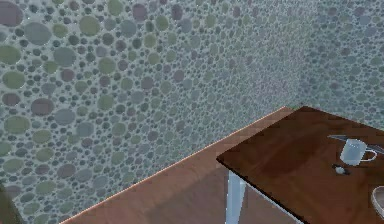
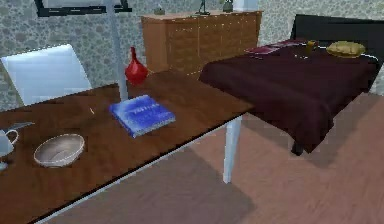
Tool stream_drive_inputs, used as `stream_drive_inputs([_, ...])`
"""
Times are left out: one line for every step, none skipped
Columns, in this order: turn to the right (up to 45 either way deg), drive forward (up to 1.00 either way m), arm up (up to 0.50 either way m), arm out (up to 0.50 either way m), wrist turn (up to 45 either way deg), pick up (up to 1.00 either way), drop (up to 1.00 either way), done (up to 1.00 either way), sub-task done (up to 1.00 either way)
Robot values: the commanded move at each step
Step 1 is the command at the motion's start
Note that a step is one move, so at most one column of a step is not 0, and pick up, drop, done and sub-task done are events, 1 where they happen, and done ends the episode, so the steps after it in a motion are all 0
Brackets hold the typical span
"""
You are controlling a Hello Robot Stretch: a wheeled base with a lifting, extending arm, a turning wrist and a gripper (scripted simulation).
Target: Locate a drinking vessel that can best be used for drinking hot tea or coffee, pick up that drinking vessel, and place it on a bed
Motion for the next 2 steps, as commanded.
stream_drive_inputs([30.0,0.0,0.0,0.0,0.0,0.0,0.0,0.0,0.0])
stream_drive_inputs([0.0,0.4,0.0,0.0,0.0,0.0,0.0,0.0,0.0])
